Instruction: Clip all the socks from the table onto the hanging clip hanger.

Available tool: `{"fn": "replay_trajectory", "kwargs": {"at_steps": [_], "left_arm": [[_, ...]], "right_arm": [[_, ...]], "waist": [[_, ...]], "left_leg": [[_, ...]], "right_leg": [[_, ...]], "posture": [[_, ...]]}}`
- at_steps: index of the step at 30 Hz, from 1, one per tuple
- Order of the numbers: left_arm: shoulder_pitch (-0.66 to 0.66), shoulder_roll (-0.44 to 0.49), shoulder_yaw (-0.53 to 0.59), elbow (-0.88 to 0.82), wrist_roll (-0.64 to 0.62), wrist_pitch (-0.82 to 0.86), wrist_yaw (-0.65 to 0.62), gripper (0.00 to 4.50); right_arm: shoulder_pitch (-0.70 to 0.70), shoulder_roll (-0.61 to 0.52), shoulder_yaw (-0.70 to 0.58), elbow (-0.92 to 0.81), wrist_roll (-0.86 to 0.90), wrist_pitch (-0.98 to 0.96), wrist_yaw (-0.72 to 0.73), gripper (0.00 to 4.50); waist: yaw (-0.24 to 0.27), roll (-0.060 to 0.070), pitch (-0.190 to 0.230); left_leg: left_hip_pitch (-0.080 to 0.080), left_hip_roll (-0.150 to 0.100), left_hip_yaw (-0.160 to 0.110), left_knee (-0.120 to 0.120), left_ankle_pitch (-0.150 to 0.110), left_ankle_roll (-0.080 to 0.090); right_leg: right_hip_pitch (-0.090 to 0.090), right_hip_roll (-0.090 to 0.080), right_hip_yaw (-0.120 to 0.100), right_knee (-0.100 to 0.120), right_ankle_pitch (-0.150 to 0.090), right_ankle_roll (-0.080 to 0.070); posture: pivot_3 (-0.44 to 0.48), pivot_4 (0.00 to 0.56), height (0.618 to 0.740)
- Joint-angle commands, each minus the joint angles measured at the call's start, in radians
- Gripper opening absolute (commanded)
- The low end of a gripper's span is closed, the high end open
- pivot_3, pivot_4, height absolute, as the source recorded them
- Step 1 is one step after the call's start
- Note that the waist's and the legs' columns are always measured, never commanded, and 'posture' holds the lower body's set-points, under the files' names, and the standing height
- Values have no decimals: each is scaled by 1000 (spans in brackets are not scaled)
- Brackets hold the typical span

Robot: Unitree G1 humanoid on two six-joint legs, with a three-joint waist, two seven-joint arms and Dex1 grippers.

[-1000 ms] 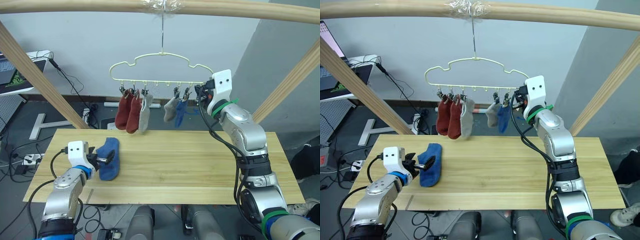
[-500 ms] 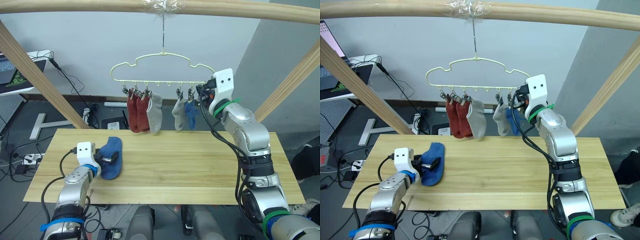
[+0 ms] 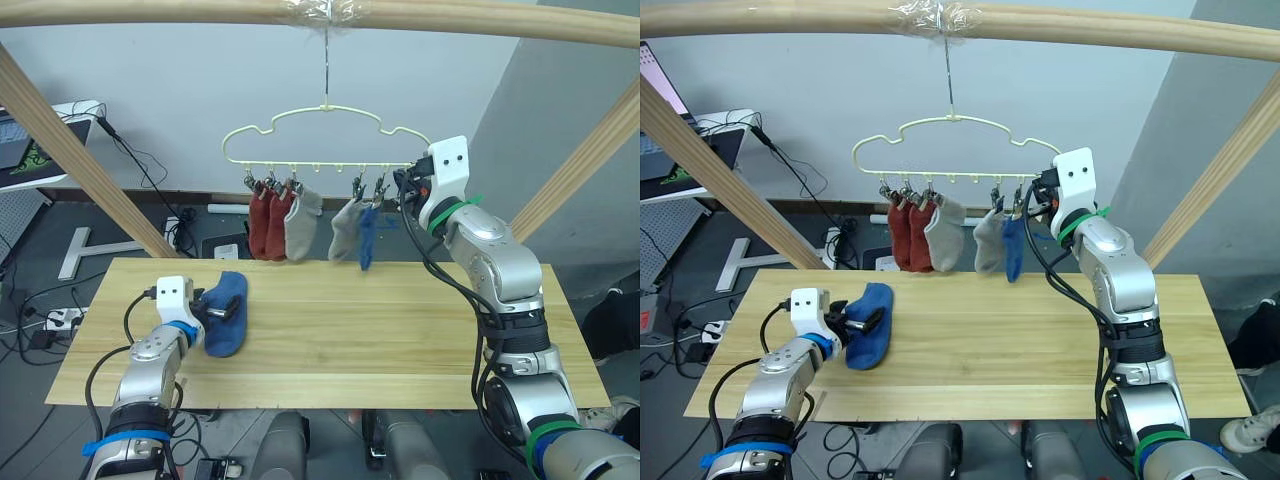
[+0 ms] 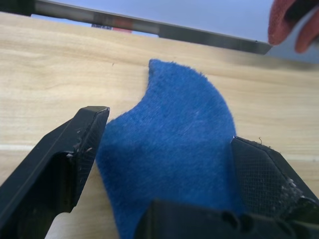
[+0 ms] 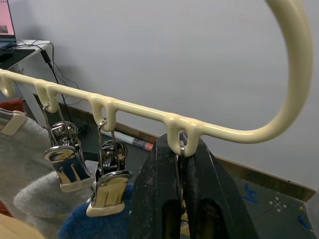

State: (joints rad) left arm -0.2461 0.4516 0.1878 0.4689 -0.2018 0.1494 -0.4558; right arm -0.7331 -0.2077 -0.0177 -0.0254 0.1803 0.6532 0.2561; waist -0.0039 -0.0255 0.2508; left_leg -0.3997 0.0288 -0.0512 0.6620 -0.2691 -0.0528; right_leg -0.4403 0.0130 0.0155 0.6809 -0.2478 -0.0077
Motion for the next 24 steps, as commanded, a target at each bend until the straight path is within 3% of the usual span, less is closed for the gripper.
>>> {"fn": "replay_trajectory", "kwargs": {"at_steps": [1, 11, 16, 24], "left_arm": [[-8, -1, -1, -50, -2, 0, -9, 4500], [-35, -5, -57, 139, 89, -31, 11, 4500], [-37, -11, -49, 143, 61, -19, -35, 3387], [10, -15, -58, 44, 29, 48, -103, 1074]], "right_arm": [[-11, -2, -19, -44, 12, -8, -4, 15], [-10, -1, -20, -42, 9, -8, -7, 15], [-3, -10, -26, -48, 11, 0, -4, 0], [-14, -24, -34, -34, 18, 6, 8, 0]], "waist": [[1, 0, 0], [-1, 0, 0], [-1, 0, 0], [-1, 0, 0]], "left_leg": [[0, 0, 0, 0, 0, 0], [1, 0, 0, 0, 0, 0], [2, 0, 0, 0, 0, 0], [1, -1, 0, 0, 0, 0]], "right_leg": [[0, 0, 0, 0, 0, 0], [0, 0, -1, 1, 0, 0], [1, 0, 0, 1, 0, 0], [1, 0, 0, 1, 0, 0]], "posture": [[34, 229, 740], [28, 234, 740], [28, 234, 740], [21, 236, 740]]}}
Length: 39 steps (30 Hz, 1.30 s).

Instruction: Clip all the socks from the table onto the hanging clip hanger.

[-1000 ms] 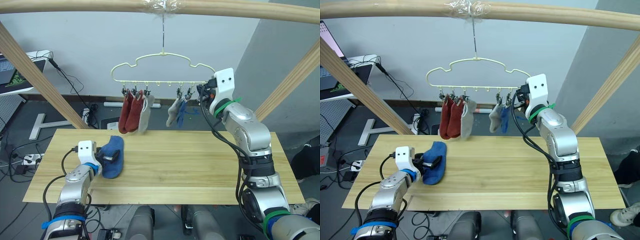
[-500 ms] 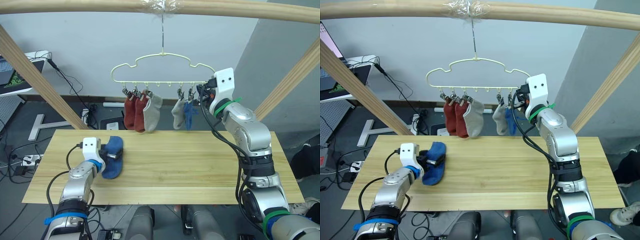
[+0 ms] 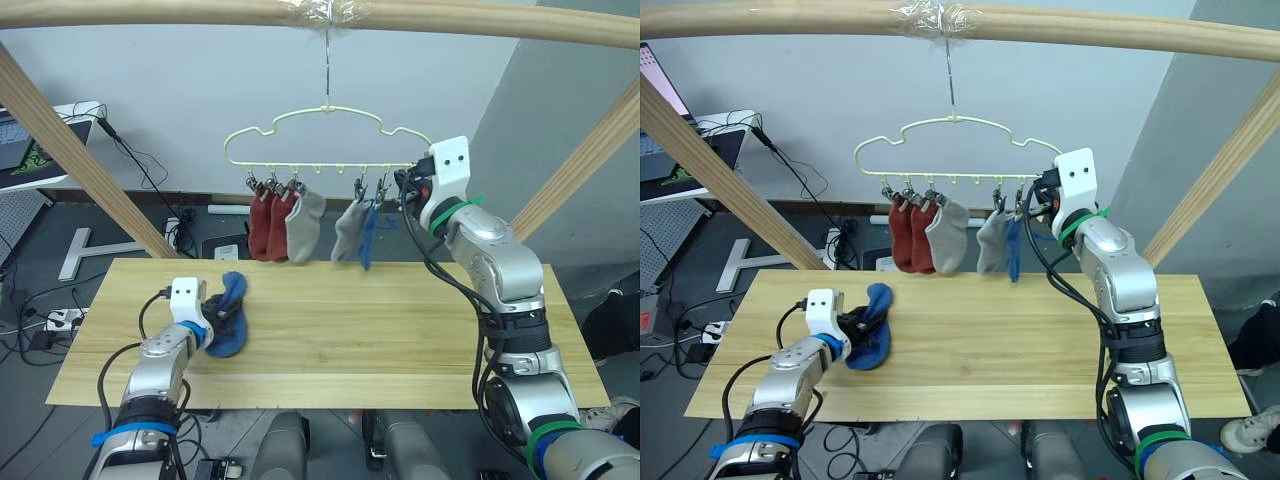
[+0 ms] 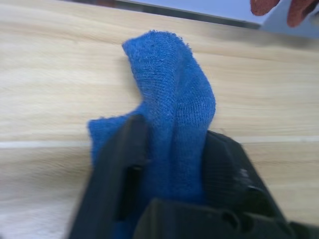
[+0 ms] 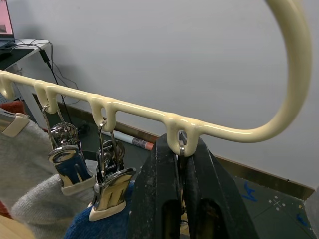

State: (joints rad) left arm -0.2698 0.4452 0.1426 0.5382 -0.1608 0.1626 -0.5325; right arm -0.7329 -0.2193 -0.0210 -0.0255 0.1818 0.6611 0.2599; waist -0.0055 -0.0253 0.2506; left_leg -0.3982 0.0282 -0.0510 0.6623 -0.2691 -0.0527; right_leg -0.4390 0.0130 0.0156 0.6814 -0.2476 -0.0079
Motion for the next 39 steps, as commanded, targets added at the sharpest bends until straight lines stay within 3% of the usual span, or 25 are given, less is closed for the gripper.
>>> {"fn": "replay_trajectory", "kwargs": {"at_steps": [1, 3, 4, 11, 15, 19, 26, 39], "left_arm": [[38, -10, -12, -34, -15, 43, -28, 687], [76, -29, -9, -137, -60, 86, -51, 65], [87, -34, -7, -169, -73, 102, -57, 12], [166, -123, -81, -556, -198, 249, -93, 12], [173, -154, -121, -659, -217, 291, -83, 12], [123, -251, -262, -802, -220, 318, -62, 12], [20, -323, -320, -792, -197, 321, -17, 12], [-92, -371, -304, -662, -170, 241, 9, 12]], "right_arm": [[-15, -14, -32, -32, 18, -1, 5, 0], [-31, -29, -48, -22, 37, 22, 22, 0], [-36, -33, -52, -19, 43, 29, 27, 0], [-104, -28, -154, -26, 180, 262, 21, 0], [-121, -24, -183, -29, 222, 340, 5, 0], [-184, 47, -335, -21, 341, 572, -81, 0], [-226, 116, -450, -66, 406, 762, -168, 0], [-239, 150, -503, -106, 421, 856, -199, 0]], "waist": [[0, 0, 0], [0, 0, 0], [0, 0, 0], [1, 0, 0], [-2, 0, 0], [1, 0, 0], [-4, 0, 0], [-19, 0, 0]], "left_leg": [[0, 0, 0, 0, 0, 0], [0, 0, 0, 0, 0, 0], [0, 0, 0, 0, 0, 0], [-1, 0, -1, 0, 0, 0], [-1, 0, 0, 0, 0, 0], [-1, 0, -1, 0, 0, 0], [-1, 0, 0, 0, 0, 0], [-2, -1, 0, 0, 0, 1]], "right_leg": [[0, 0, 0, 0, 0, 0], [0, 0, 0, 0, 0, 0], [0, 0, 0, 0, 0, 0], [0, 0, 0, 0, 0, 0], [0, 0, 0, 0, 0, 0], [0, 0, 0, 0, 0, 0], [0, 1, 0, -1, 0, 0], [0, 1, 1, -1, 0, 1]], "posture": [[21, 236, 740], [21, 236, 740], [21, 236, 740], [23, 238, 740], [21, 238, 740], [3, 238, 740], [3, 238, 740], [-24, 236, 740]]}}
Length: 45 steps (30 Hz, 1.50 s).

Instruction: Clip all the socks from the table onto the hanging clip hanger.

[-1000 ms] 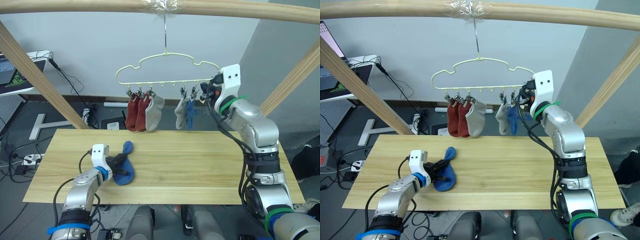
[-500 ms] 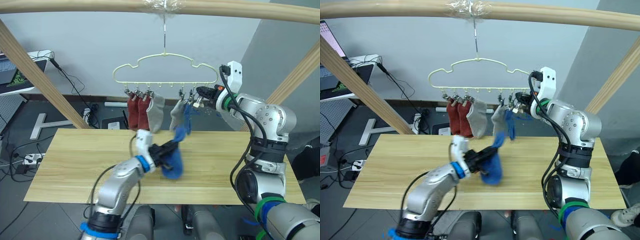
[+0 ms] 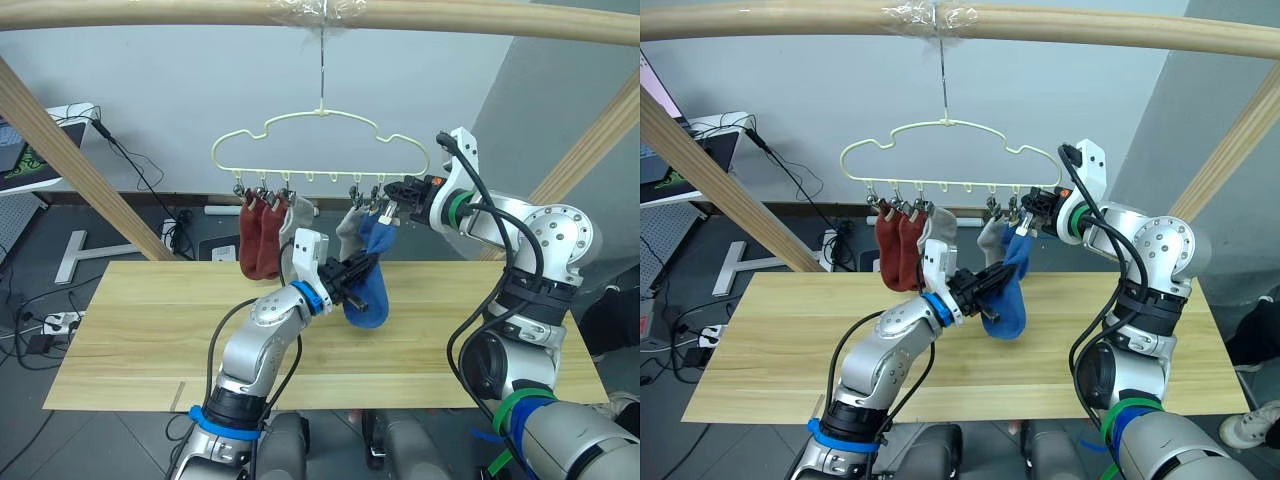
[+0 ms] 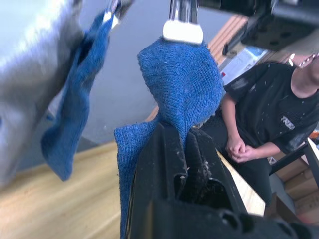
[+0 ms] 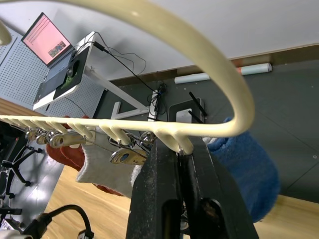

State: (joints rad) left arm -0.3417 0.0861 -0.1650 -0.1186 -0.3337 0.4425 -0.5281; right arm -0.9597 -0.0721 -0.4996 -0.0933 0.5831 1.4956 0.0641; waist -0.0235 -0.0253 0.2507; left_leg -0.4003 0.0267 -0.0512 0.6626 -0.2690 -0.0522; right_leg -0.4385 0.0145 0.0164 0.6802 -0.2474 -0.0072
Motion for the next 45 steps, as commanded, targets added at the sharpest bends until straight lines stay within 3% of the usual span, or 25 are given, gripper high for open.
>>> {"fn": "replay_trajectory", "kwargs": {"at_steps": [1, 7, 21, 22, 25, 37, 41, 45], "left_arm": [[-26, -17, 4, -1, 5, -46, 7, 12], [-35, -34, 5, 0, 1, -65, 20, 12], [-31, -55, -16, -21, -17, -47, 0, 0], [-30, -56, -18, -21, -25, -37, -5, 0], [-37, -56, -16, -10, -29, -33, -10, 816], [0, -20, 5, -13, -78, 26, -44, 4409], [58, 108, 79, -80, -98, 70, -75, 4459], [133, 294, 231, -169, -168, 124, -122, 4459]], "right_arm": [[-12, 6, -28, -41, 20, 28, -4, 0], [-13, 18, -45, -50, 22, 50, -7, 0], [-37, 12, -101, -53, 62, 33, 28, 4462], [-38, -7, -102, -55, 71, 27, 43, 4462], [-41, -42, -118, -56, 102, 33, 76, 4500], [53, -83, -98, -154, 133, 48, 97, 4500], [157, -143, -39, -221, 138, 20, 143, 4500], [267, -302, 86, -285, 131, -106, 276, 4500]], "waist": [[-1, 0, 0], [-4, 0, 0], [-8, 0, 0], [-8, 0, 0], [-8, 0, 0], [-9, 1, 0], [-10, 1, -1], [-12, 1, -1]], "left_leg": [[0, 0, 0, 0, 0, 0], [0, 0, 0, 0, 0, 0], [0, 0, 0, 0, 0, 0], [0, 0, 0, 0, 0, 0], [0, 0, 0, 0, 0, 0], [0, 0, 1, 0, 0, 0], [0, 0, 1, -1, 0, 0], [0, 1, 1, -1, 0, 0]], "right_leg": [[0, 0, 0, 0, 0, 0], [0, 0, 0, 0, 0, 0], [0, 0, 0, 0, 0, 0], [0, 0, 0, 0, 0, 0], [0, 1, 0, 0, 0, 0], [-1, 2, 1, 0, 0, 0], [-1, 2, 1, 0, 0, 0], [-3, 2, 1, 0, -1, 2]], "posture": [[-24, 236, 740], [-24, 236, 740], [-26, 222, 740], [-26, 222, 740], [-32, 214, 740], [-45, 197, 740], [-39, 196, 740], [-29, 199, 740]]}}
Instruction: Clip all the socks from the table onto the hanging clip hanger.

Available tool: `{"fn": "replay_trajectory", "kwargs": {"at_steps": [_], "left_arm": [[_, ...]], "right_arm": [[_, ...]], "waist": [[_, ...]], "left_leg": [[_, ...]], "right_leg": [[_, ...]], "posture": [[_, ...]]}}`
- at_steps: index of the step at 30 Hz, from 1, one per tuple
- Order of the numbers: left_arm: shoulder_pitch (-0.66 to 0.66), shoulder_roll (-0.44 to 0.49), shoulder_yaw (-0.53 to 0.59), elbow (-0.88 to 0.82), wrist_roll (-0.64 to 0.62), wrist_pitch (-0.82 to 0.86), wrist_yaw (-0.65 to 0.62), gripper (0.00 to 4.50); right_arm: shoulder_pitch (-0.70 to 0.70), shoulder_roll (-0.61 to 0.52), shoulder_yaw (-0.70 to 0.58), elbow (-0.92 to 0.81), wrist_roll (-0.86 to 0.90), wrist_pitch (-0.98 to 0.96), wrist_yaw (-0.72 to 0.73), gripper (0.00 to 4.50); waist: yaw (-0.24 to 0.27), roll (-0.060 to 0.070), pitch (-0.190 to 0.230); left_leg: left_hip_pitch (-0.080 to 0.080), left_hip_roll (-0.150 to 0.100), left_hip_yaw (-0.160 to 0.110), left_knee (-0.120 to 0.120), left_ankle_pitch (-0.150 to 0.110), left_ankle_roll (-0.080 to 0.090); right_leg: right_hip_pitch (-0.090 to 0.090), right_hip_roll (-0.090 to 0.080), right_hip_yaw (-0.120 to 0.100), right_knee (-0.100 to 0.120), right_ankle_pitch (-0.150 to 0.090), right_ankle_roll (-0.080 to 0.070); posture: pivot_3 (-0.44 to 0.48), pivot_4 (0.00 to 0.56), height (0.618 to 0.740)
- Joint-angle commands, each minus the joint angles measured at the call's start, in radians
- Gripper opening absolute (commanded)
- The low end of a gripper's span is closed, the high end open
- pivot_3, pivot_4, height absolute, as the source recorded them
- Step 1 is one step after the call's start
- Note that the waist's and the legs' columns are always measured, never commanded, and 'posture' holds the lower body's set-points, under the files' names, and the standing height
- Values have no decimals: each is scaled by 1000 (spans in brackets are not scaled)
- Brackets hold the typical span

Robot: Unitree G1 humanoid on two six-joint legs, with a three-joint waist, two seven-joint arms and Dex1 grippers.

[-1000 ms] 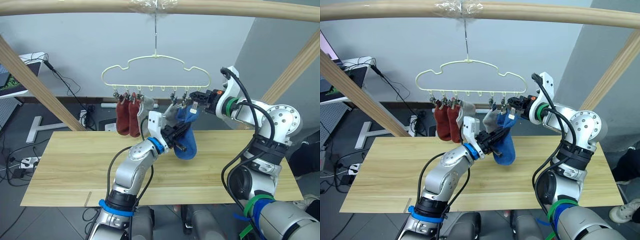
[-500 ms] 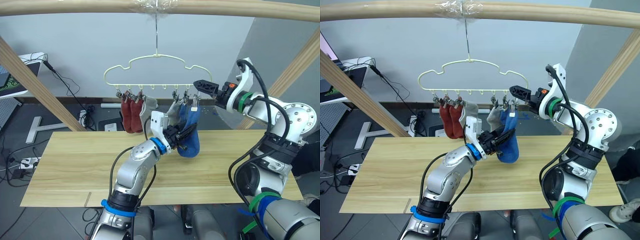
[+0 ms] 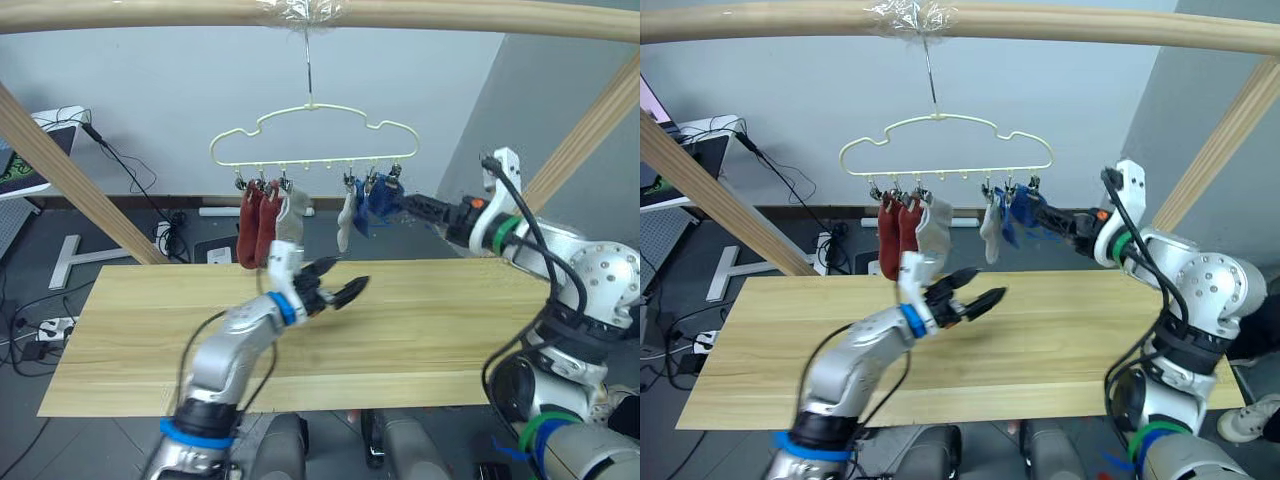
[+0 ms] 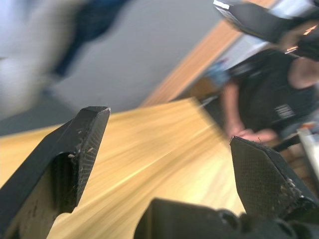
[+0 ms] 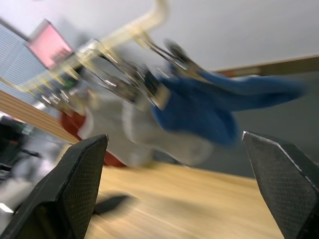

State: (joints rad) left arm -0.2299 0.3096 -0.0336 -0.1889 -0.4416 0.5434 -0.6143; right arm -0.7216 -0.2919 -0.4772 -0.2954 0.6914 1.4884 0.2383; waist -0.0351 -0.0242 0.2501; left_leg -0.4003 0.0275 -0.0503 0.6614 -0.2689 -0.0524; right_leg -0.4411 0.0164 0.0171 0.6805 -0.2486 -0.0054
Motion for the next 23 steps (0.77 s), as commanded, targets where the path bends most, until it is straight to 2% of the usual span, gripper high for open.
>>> {"fn": "replay_trajectory", "kwargs": {"at_steps": [1, 4, 6, 9, 12, 17, 23], "left_arm": [[36, 114, 135, -110, -70, 37, -44, 4459], [72, 224, 205, -129, -68, 57, -56, 4459], [91, 275, 236, -128, -61, 51, -68, 4459], [166, 423, 388, -77, -28, 19, -122, 4459], [233, 511, 487, -31, -22, -13, -162, 4459], [224, 550, 579, -7, -67, -5, -193, 4459], [205, 536, 561, -3, -69, -12, -189, 4459]], "right_arm": [[57, -131, 98, -94, 12, -149, 145, 4500], [126, -245, 171, -116, -19, -293, 252, 4500], [159, -290, 187, -114, -31, -372, 299, 4500], [266, -435, 225, -104, -110, -603, 490, 4500], [300, -469, 196, -64, -68, -649, 553, 4500], [333, -498, 197, -16, -90, -744, 618, 4500], [367, -487, 228, -8, -109, -809, 627, 4500]], "waist": [[0, 0, 0], [0, 0, 0], [2, 0, 0], [4, -1, 0], [3, -1, 0], [12, -1, 0], [32, -4, -2]], "left_leg": [[0, 0, 0, 0, 0, 0], [1, 0, 0, 1, 0, 0], [1, 0, 0, 1, 0, 0], [0, -1, 1, 1, 0, 0], [1, 1, 1, 0, 0, 0], [2, 1, 0, 1, 0, 0], [1, 1, 1, 2, 0, 0]], "right_leg": [[0, 0, 0, 0, 0, 1], [1, 0, 0, -1, -2, 3], [2, 0, 0, -1, -2, 4], [2, 0, 0, -2, -2, 4], [0, 0, 0, -2, -2, 4], [2, -1, 0, -1, -2, 3], [2, -2, 0, -1, -2, 3]], "posture": [[-15, 199, 740], [-15, 199, 740], [25, 197, 740], [38, 193, 740], [62, 183, 740], [83, 170, 740], [90, 155, 740]]}}
